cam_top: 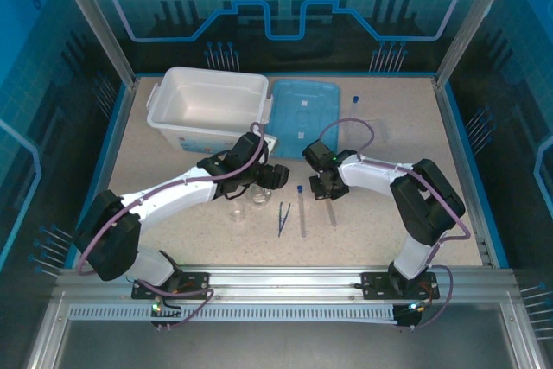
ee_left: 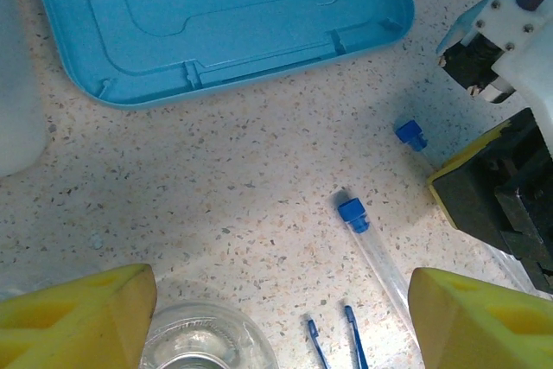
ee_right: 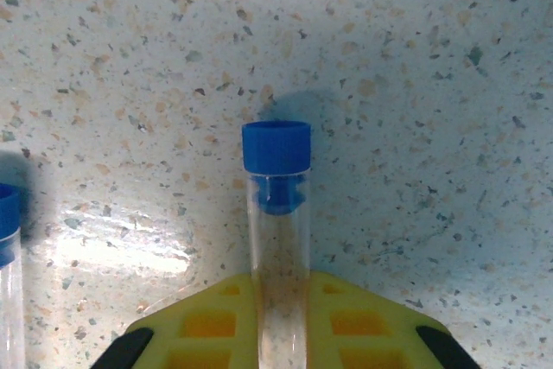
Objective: Organize the chemistry lab equipment
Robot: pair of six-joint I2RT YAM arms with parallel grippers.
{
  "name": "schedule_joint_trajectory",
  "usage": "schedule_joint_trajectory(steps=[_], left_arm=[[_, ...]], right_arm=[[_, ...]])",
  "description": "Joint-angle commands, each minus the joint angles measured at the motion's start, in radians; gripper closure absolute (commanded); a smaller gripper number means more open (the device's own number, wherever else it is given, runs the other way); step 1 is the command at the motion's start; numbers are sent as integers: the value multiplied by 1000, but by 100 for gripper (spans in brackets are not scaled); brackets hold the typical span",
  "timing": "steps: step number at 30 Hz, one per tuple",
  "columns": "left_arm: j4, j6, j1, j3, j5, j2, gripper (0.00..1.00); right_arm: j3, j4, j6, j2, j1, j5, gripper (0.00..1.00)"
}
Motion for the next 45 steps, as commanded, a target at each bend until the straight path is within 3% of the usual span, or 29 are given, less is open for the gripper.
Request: schedule_joint_trajectory(steps=[1,15,26,34,45], left_arm=[[3,-8,-13,46,18,15,22],[121,-108,-53,63,224,54,23],[455,-320,-72,9,483,119,27],[623,-414,-77,-29,529,165,30],[754,-488,-85,-46,558,209,39]], right_arm=[[-34,52,7,0,-23,-3,90],[-107,147,99,-382,-111,-84,89],[-164,265,276,-605,-104,1,89],[-198,361,399,-668,-103,-23,89],[-217,478,493,-624,-89,-57,89]])
